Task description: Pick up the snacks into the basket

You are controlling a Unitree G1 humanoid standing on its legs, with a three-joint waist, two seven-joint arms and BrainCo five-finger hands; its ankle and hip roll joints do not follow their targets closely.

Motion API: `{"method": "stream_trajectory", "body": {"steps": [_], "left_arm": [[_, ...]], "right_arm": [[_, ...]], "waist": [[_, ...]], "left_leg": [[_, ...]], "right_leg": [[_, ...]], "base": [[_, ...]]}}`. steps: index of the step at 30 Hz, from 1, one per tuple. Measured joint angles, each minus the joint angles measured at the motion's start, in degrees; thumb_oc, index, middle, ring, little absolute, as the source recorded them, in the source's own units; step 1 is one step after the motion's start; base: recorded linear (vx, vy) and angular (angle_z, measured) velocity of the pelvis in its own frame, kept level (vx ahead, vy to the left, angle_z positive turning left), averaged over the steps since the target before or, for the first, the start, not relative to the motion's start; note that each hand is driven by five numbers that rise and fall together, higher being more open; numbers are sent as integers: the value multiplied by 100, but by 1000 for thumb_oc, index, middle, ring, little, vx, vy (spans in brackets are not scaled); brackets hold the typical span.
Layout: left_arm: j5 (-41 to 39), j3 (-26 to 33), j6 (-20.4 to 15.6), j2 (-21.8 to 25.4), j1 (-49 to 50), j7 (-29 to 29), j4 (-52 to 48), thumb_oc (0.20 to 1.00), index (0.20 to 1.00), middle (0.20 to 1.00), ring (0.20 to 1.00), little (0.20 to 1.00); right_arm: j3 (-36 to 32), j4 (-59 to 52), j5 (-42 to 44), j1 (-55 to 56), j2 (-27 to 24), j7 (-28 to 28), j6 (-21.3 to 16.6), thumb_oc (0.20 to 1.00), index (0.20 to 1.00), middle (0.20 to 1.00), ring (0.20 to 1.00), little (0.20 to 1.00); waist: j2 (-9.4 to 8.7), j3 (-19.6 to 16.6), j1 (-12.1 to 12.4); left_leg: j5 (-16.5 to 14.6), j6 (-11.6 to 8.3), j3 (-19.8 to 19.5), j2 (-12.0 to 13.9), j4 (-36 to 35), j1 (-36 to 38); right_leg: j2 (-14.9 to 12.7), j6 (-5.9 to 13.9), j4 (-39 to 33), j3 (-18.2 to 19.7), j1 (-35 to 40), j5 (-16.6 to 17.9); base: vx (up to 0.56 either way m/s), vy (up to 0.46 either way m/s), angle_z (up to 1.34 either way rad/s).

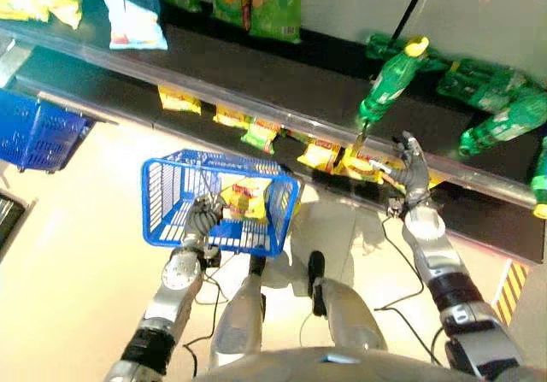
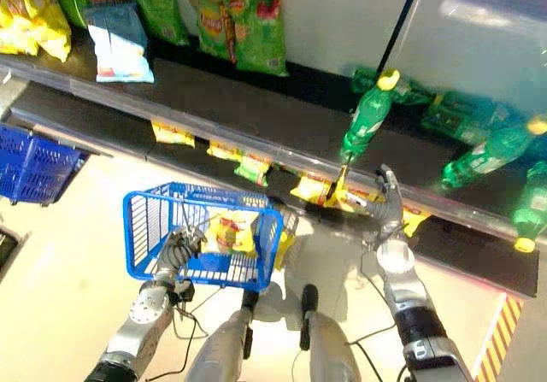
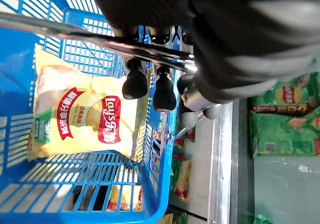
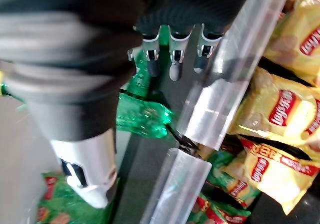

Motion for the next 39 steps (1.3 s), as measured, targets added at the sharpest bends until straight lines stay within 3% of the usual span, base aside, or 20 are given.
{"method": "stream_trajectory", "body": {"steps": [5,24,30,33,39], "left_arm": [[2,-5,-65,63,-223,50,-117,200,200,200,200,200],[55,-11,-101,68,-171,205,-496,200,200,200,200,200],[50,-18,-105,107,-191,189,-549,200,200,200,200,200],[43,-11,-108,349,-122,165,-733,200,200,200,200,200],[-3,-12,-107,458,-30,128,-736,200,200,200,200,200]], "right_arm": [[-5,36,94,-605,-26,-310,13,1000,1000,1000,1000,1000],[-76,560,231,-1325,-120,-915,131,1000,1000,1000,1000,1000],[-86,1299,592,-2028,-594,-970,176,1000,1000,1000,1000,1000],[-98,1473,905,-2554,-1055,-926,179,1000,1000,1000,1000,1000],[25,1710,1090,-3161,-1213,-799,191,1000,1000,1000,1000,1000]], "waist": [[-22,439,45],[-43,530,142],[-53,529,154],[-138,570,154],[-281,568,167]], "left_leg": [[-13,45,38,-52,175,-225],[-23,89,297,-8,132,-34],[-24,113,314,-11,157,-22],[-20,121,322,-15,162,-18],[-33,131,321,1,152,90]], "right_leg": [[-73,40,202,148,-266,-7],[17,66,37,424,-126,105],[4,108,-30,449,-69,164],[10,114,-98,456,-36,212],[26,103,-284,459,145,305]], "base": [[-34,34,-4],[1,10,-6],[0,0,0],[0,0,0],[0,0,0]]}}
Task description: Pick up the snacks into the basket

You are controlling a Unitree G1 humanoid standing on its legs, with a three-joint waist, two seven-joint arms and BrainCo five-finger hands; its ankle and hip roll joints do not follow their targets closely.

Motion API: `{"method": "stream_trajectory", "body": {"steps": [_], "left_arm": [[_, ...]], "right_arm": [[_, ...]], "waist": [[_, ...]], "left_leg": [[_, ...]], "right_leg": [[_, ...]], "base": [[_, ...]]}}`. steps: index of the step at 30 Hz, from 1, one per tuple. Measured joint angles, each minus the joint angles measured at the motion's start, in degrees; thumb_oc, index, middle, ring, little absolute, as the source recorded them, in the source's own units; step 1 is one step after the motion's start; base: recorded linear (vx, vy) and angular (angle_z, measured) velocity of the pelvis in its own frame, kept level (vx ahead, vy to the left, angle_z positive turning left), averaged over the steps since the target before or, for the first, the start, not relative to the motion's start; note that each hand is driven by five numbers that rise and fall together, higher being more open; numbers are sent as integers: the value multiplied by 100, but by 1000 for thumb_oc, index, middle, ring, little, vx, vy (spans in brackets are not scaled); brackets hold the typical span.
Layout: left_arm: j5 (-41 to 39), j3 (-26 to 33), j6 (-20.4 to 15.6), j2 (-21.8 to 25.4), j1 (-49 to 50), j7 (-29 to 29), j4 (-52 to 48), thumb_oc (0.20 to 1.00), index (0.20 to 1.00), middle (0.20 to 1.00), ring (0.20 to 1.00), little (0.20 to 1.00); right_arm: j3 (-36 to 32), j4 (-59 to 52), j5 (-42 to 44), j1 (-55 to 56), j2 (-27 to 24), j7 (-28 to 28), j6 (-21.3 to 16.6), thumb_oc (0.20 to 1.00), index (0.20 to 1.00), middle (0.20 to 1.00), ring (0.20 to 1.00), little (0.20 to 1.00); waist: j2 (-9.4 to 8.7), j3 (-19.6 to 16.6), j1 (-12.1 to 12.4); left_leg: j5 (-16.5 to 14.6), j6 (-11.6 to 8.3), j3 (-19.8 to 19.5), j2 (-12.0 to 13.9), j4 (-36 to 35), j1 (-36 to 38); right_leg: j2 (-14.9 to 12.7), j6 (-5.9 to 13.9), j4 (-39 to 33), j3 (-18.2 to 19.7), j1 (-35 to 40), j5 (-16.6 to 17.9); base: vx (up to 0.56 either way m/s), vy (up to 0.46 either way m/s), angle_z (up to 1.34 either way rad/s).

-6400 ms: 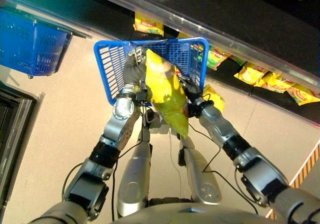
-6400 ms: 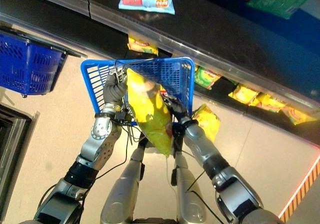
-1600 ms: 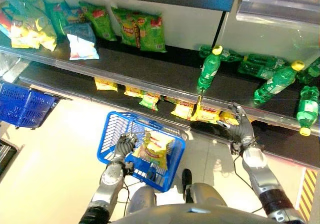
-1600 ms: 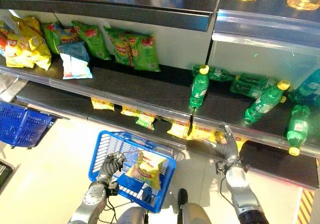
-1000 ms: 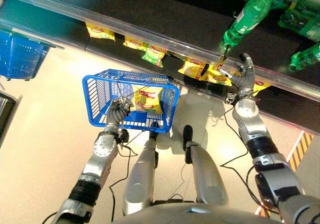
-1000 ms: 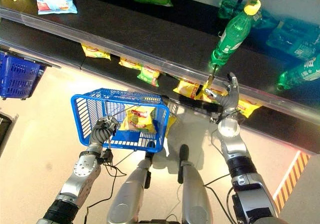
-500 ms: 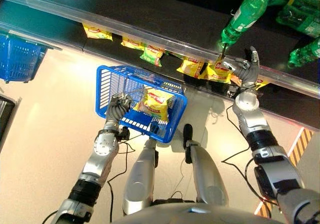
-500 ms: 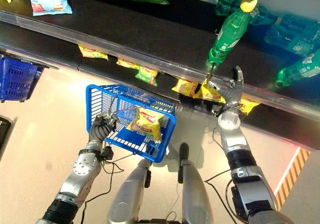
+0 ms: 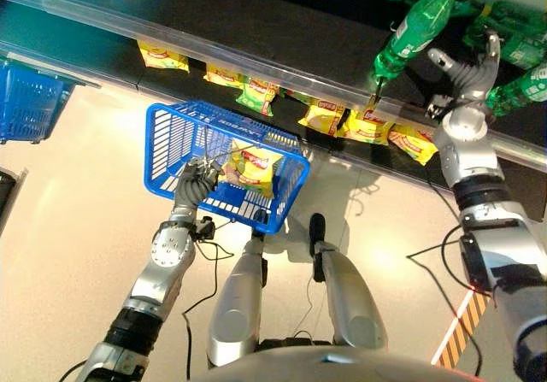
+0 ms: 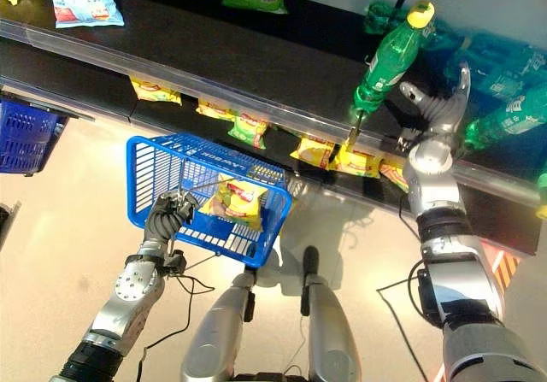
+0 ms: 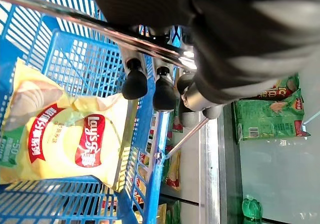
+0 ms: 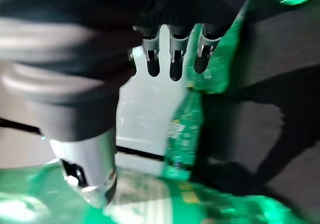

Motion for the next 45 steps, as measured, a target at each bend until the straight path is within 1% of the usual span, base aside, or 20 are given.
{"method": "stream_trajectory", "body": {"steps": [6,12,15,19,22,31,34,35,36,37,38,39,42,44,45], "left_arm": [[-4,0,0,4,10,-33,0,200,200,200,200,200],[-6,-5,0,7,15,-109,-1,200,200,200,200,200],[-69,-7,0,8,13,-117,-7,200,200,200,200,200],[-70,-12,0,16,9,-131,-8,200,200,200,200,200],[-70,-20,0,42,9,-132,-8,200,200,200,200,200],[-78,-22,0,53,2,-129,-8,200,200,200,200,200],[-228,-36,0,59,-48,-140,-7,200,200,200,200,200],[-233,-43,-1,61,-56,-141,-9,200,200,200,200,200],[-246,-71,-1,78,-51,-145,-9,200,200,200,200,200],[-262,-113,-1,86,-62,-149,-8,200,200,200,200,200],[-284,-160,-1,95,-78,-168,-9,200,200,200,200,200],[-296,-257,-1,110,-125,-231,-9,200,200,200,200,200],[-332,-281,-3,131,-161,-350,-9,200,200,200,200,200],[-428,-295,-3,131,-166,-381,-8,200,200,200,200,200],[-444,-365,-3,131,-221,-385,-6,200,200,200,200,200]], "right_arm": [[242,304,49,-299,-15,81,44,1000,1000,1000,1000,1000],[429,859,129,-645,-23,211,97,1000,1000,1000,1000,1000],[499,1105,284,-782,-23,350,114,1000,1000,1000,1000,1000],[684,1139,475,-796,-20,583,117,1000,1000,1000,1000,1000],[685,1243,534,-795,-20,678,119,1000,1000,1000,1000,1000],[682,1614,959,-798,36,898,128,1000,1000,1000,1000,1000],[568,1766,1481,-799,100,1043,125,1000,1000,1000,1000,1000],[551,1781,1628,-798,119,1077,123,693,693,693,693,693],[286,1775,2059,-799,273,1189,74,373,373,373,373,373],[182,1779,2259,-799,345,1241,42,200,200,200,200,200],[172,1793,2421,-799,361,1247,27,200,200,200,200,200],[-38,1889,2694,-799,348,1281,-86,200,200,200,200,200],[-187,1969,3142,-800,289,1358,-92,200,200,200,200,200],[-266,1969,3368,-800,281,1442,-100,200,200,200,200,200],[-274,1983,3488,-798,247,1469,-105,200,200,200,200,200]], "waist": [[-67,-4,36],[-78,2,95],[-86,7,137],[-150,40,149],[-186,59,150],[-183,62,182],[-174,67,282],[-170,69,310],[-167,71,332],[-160,75,345],[-146,83,374],[-109,104,448],[-73,125,519],[-6,160,563],[57,194,577]], "left_leg": [[9,16,4,-8,-1,-11],[13,21,-3,-5,-8,-31],[13,21,-27,-10,-9,-38],[13,21,-50,-15,-8,-50],[14,20,-67,-18,-8,-60],[14,19,-151,-20,-3,-123],[15,18,-160,-17,-4,-128],[16,17,-167,-17,-4,-130],[17,14,-181,-17,-4,-136],[17,14,-193,-20,-4,-142],[18,13,-202,-22,-6,-147],[21,10,-243,-31,-12,-165],[35,-23,-350,-52,-30,-254],[56,-22,-410,-75,-31,-314],[64,-23,-460,-88,-30,-329]], "right_leg": [[-15,55,-90,6,30,46],[-12,58,-154,-4,40,80],[-15,57,-178,-27,55,80],[-21,58,-187,-50,57,79],[-23,59,-191,-65,58,79],[-23,34,-245,-145,58,95],[-21,33,-247,-156,58,95],[-21,35,-246,-162,58,92],[-17,55,-246,-175,58,77],[-22,55,-246,-183,58,76],[-22,55,-245,-192,57,76],[-22,55,-246,-237,55,75],[-55,46,-231,-330,-3,62],[-65,44,-225,-360,-40,60],[-83,42,-224,-413,-41,58]], "base": [[0,0,0],[0,0,0],[-9,-2,3],[-3,0,1],[1,-1,1],[-3,-5,4],[-2,-11,0],[-8,-37,4],[-17,-47,5],[-13,-42,6],[-9,-38,9],[3,-28,14],[-1,-48,20],[-2,-25,13],[-4,-18,17]]}}
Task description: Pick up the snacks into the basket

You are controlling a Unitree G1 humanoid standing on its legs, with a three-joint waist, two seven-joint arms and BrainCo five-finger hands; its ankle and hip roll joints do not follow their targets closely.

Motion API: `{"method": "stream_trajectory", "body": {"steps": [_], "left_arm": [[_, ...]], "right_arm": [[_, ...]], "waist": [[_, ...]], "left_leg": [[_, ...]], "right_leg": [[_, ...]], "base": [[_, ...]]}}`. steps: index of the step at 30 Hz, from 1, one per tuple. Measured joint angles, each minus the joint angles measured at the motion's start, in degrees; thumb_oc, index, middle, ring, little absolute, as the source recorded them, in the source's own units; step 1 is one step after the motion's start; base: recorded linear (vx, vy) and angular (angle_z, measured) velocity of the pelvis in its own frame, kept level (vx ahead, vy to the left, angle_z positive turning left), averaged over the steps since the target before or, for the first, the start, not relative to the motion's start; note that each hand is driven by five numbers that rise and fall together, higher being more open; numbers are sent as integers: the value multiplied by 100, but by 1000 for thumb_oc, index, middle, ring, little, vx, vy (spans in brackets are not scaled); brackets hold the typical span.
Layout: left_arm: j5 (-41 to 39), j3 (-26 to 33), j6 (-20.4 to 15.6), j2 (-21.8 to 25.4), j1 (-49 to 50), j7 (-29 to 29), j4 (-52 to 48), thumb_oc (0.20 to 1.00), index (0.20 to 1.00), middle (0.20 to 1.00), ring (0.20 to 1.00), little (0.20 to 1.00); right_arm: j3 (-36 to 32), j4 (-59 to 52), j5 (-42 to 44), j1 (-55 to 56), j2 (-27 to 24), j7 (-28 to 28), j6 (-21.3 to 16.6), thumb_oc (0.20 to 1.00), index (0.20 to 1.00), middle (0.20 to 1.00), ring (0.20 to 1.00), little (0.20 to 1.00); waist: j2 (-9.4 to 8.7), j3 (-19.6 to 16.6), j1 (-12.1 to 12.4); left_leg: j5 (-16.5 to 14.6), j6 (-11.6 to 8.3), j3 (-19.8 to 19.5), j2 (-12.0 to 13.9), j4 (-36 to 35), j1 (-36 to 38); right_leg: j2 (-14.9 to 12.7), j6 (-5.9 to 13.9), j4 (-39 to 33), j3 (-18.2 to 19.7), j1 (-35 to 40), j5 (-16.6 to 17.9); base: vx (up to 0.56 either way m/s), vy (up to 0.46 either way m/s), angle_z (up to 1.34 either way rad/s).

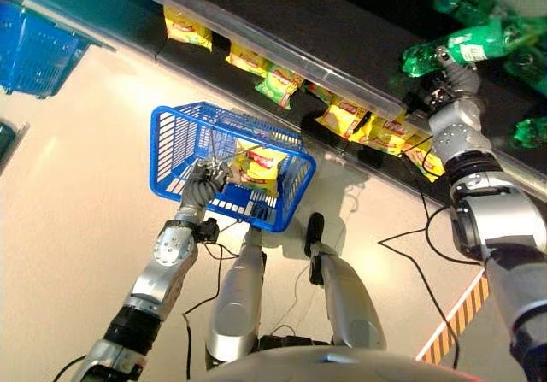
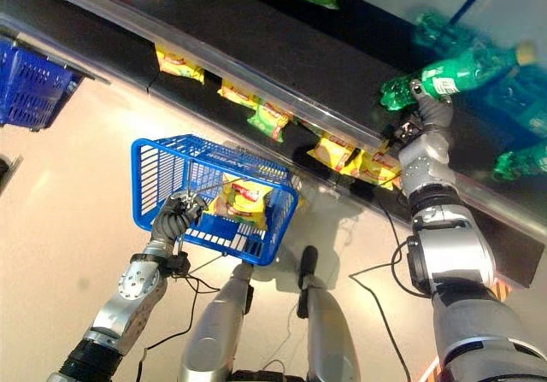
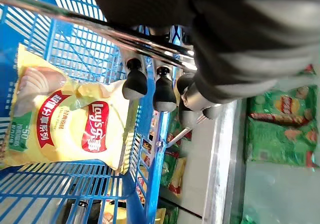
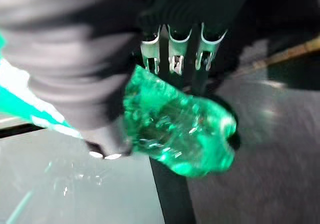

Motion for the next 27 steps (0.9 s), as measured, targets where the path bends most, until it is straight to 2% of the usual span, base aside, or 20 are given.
{"method": "stream_trajectory", "body": {"steps": [4,12,15,18,19,21,27], "left_arm": [[-2,-109,0,4,-56,-57,1,200,200,200,200,200],[-2,-131,-4,118,-150,-108,2,200,200,200,200,200],[0,-127,-14,115,-211,-87,2,200,200,200,200,200],[2,-111,-17,94,-278,24,7,200,200,200,200,200],[8,-64,-18,78,-301,60,9,200,200,200,200,200],[8,-9,-25,51,-331,103,13,200,200,200,200,200],[14,219,-44,-156,-293,195,17,200,200,200,200,200]], "right_arm": [[-6,-12,166,-4,-1,122,-84,200,200,200,200,200],[-37,-110,261,-22,-20,169,-274,200,200,200,200,200],[-6,-468,244,27,-9,70,-317,200,200,200,200,200],[62,-1453,-72,515,82,-103,-433,200,200,200,200,200],[15,-2094,-221,874,182,-313,-444,200,200,200,200,200],[69,-3055,-909,1587,294,-448,-497,200,200,200,200,200],[133,-4536,-2256,3087,528,-555,-437,200,200,200,200,200]], "waist": [[106,48,92],[115,47,193],[138,57,184],[189,85,185],[191,88,189],[192,90,168],[180,96,7]], "left_leg": [[55,26,-92,-44,-20,-22],[73,12,-233,-114,-33,-121],[75,12,-234,-144,-21,-210],[92,36,-207,-163,1,-254],[91,36,-191,-164,12,-248],[90,35,-168,-158,11,-194],[63,19,-149,-124,-132,271]], "right_leg": [[-39,-4,49,-102,-8,-51],[-113,35,279,-146,-163,-239],[-132,49,367,-146,-285,-269],[-146,37,400,-133,-338,-266],[-145,39,403,-112,-325,-282],[-141,37,404,-104,-272,-297],[-135,67,379,-57,139,-334]], "base": [[-9,-29,14],[-7,-16,10],[-10,1,2],[0,0,0],[0,0,0],[0,0,0],[49,-23,0]]}}
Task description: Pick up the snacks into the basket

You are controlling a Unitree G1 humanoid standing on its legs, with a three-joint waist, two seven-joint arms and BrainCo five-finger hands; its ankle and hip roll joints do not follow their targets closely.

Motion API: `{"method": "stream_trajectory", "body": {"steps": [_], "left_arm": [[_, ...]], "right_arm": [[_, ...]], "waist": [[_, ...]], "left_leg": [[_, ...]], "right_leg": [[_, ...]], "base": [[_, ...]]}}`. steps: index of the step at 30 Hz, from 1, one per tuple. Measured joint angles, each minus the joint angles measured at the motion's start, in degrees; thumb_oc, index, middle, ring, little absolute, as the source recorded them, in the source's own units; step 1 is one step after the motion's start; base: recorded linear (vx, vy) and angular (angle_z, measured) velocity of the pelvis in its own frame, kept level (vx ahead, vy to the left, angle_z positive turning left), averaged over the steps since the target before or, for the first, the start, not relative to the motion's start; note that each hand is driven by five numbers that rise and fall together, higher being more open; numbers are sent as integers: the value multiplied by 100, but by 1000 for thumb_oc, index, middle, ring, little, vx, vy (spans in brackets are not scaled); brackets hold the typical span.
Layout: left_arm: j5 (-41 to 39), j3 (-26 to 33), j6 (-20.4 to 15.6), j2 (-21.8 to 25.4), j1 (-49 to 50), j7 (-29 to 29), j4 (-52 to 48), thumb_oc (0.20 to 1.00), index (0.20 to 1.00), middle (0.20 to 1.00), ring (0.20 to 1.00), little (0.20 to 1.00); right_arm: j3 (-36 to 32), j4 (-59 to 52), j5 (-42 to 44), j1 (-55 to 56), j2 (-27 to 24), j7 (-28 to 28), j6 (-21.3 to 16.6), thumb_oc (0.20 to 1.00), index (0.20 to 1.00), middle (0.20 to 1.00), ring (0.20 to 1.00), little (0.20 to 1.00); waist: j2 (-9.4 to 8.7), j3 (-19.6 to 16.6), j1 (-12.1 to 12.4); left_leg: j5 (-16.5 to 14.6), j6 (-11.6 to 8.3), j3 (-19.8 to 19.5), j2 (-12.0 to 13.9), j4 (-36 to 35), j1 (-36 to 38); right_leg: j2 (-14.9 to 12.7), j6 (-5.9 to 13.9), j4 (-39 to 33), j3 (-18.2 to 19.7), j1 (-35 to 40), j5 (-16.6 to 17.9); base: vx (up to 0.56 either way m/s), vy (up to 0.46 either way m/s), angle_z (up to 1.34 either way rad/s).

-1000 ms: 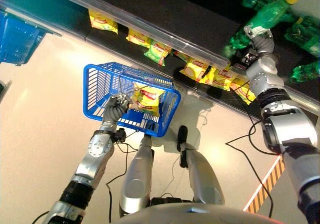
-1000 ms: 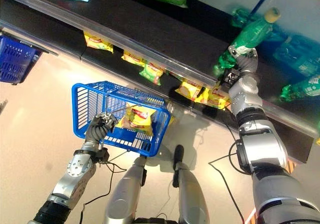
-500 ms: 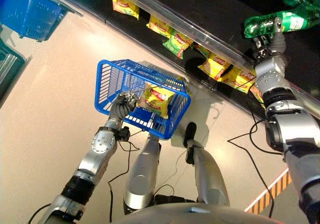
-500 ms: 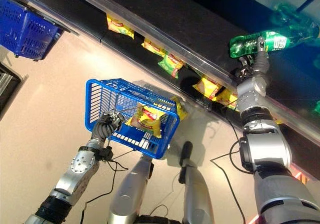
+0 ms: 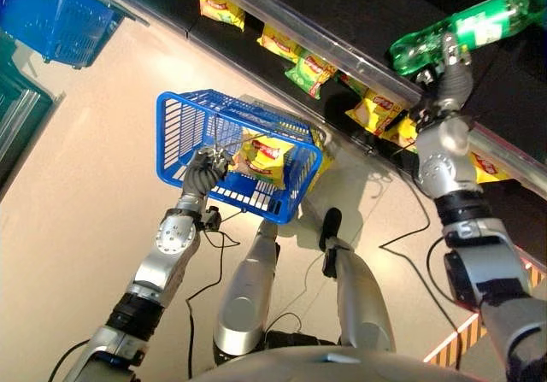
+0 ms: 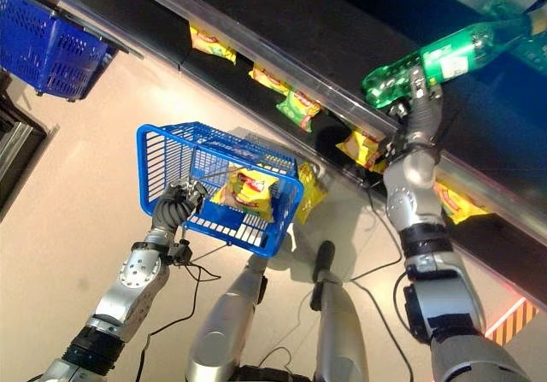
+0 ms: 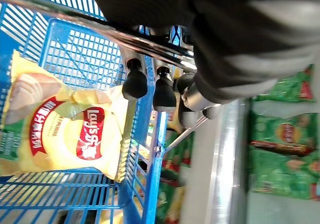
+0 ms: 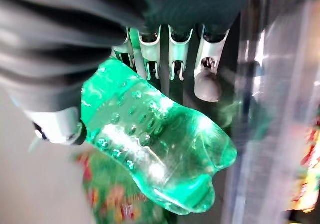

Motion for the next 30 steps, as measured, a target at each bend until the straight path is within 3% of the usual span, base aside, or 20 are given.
{"method": "stream_trajectory", "body": {"steps": [4,9,12,14,16,21,27,30], "left_arm": [[-13,369,-1,-153,120,-18,-41,200,200,200,200,200],[-17,432,20,-268,60,-95,-87,200,200,200,200,200],[-14,344,34,-302,-109,-143,-113,200,200,200,200,200],[-12,267,33,-314,-377,-141,-117,200,200,200,200,200],[-23,112,31,-383,-665,-109,-135,200,200,200,200,200],[-78,-701,33,-616,-1369,-14,-126,200,200,200,200,200],[-137,-1072,30,-705,-1852,95,-94,200,200,200,200,200],[-274,-1359,30,-986,-2208,143,39,200,200,200,200,200]], "right_arm": [[-42,-1532,-785,1502,169,404,14,200,200,200,200,200],[-116,-1916,-1253,2065,129,905,38,200,200,200,200,200],[-36,-1940,-1580,2255,26,1184,58,200,200,200,200,200],[375,-1810,-1828,2269,-93,1448,259,200,200,200,200,200],[757,-1548,-2006,2279,-92,1553,230,200,200,200,200,200],[2283,173,-2724,1589,-47,1669,526,200,200,200,200,200],[3059,1199,-3342,686,153,1535,508,200,200,200,200,200],[3280,1849,-3520,93,408,1355,541,200,200,200,200,200]], "waist": [[-143,-65,-289],[-393,-221,-658],[-433,-249,-665],[-436,-252,-756],[-444,-293,-759],[-382,-255,-757],[-149,-16,-741],[-37,72,-552]], "left_leg": [[-39,34,-5,33,-121,328],[-17,13,63,42,-127,335],[-10,31,145,53,-126,316],[-2,38,152,52,-107,282],[-6,31,171,54,-70,124],[7,22,143,34,64,-273],[36,1,83,-9,211,-639],[81,-29,15,-27,235,-829]], "right_leg": [[13,2,-43,68,277,-51],[30,5,-21,155,235,-44],[33,4,-20,182,196,-43],[29,-5,19,188,152,-38],[38,2,67,218,-22,-44],[29,-34,138,160,-362,-8],[6,-28,303,101,-711,-22],[-8,-63,438,51,-921,-36]], "base": [[37,2,-4],[-15,30,-10],[-75,26,-7],[-88,30,-3],[-83,22,-5],[-78,4,5],[-66,-14,7],[-68,-33,12]]}}
